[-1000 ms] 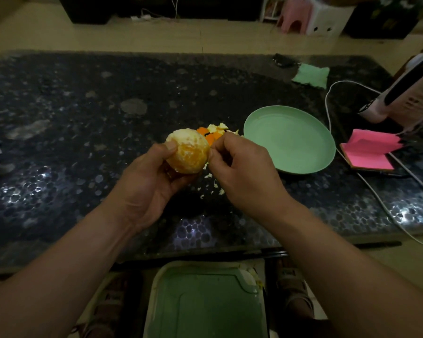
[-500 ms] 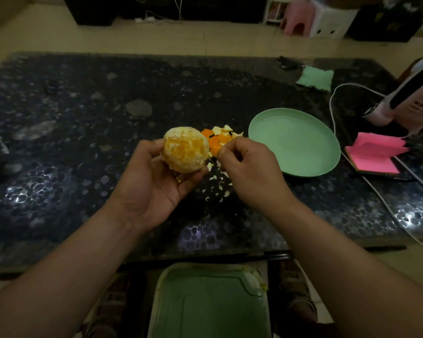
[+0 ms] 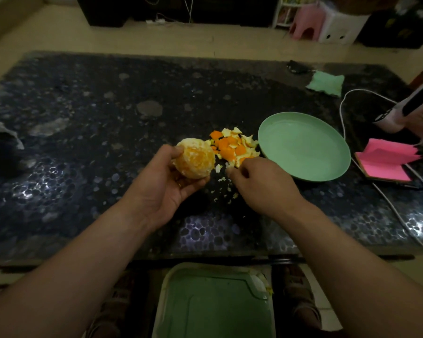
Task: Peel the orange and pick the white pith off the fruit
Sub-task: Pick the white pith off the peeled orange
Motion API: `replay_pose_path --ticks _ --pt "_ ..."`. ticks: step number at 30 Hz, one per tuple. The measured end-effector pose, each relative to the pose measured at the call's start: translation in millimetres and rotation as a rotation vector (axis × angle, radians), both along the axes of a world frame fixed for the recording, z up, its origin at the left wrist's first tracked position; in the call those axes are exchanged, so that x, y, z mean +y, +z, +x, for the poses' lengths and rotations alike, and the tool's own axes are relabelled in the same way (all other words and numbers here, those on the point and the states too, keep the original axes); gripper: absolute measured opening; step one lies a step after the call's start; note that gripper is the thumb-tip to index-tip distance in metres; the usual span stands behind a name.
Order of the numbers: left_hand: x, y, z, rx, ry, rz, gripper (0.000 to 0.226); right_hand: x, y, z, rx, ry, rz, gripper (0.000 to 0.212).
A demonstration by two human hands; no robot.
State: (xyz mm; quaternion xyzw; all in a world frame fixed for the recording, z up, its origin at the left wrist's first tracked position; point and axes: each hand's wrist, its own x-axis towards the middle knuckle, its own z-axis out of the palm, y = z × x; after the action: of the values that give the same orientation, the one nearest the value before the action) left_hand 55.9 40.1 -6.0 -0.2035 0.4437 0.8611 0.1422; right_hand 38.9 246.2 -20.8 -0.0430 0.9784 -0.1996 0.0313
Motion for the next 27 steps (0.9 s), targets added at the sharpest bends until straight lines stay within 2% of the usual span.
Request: replay_pose_path --ticks 2,4,7,9,11,14,16,17,20,22,27 --pt "1 1 1 0.003 -0.008 -0.013 0.041 1 -1 0 0.030 0.017 0.026 0.039" --pt "2 3 1 0.006 -0.017 -0.026 0.034 0 1 0 0.053 0.036 0.022 0.008" --pt "4 4 2 0.013 -0.042 -0.045 0.028 0 4 0 0.089 -0.002 -0.082 0.007" --pt "5 3 2 0.023 -0.067 -0.060 0.030 1 5 0 0.122 -0.008 -0.055 0.024" --pt "5 0 1 0.040 -0.092 -0.089 0.037 4 5 -2 0.102 -0.008 -0.114 0.007" --pt "5 -5 -2 0.073 -0.108 -0.138 0.045 7 8 -1 0.049 -0.016 -0.200 0.004" --pt "7 -7 -3 0.090 -0.106 -0.170 0.044 7 8 0 0.117 0.003 -0.148 0.017" --pt "8 -8 -4 0.095 -0.101 -0.189 0.041 7 9 0 0.152 0.006 -0.148 0.016" --pt "10 -10 -5 0.103 -0.073 -0.234 0.039 3 20 2 0.104 0.022 -0.343 0.005" --pt "12 -11 -6 0.122 -0.065 -0.267 0.046 0 25 8 0.081 0.059 -0.411 0.002" --pt "19 -11 -6 0.160 -0.040 -0.365 0.042 -3 27 14 0.111 0.075 -0.390 0.005"
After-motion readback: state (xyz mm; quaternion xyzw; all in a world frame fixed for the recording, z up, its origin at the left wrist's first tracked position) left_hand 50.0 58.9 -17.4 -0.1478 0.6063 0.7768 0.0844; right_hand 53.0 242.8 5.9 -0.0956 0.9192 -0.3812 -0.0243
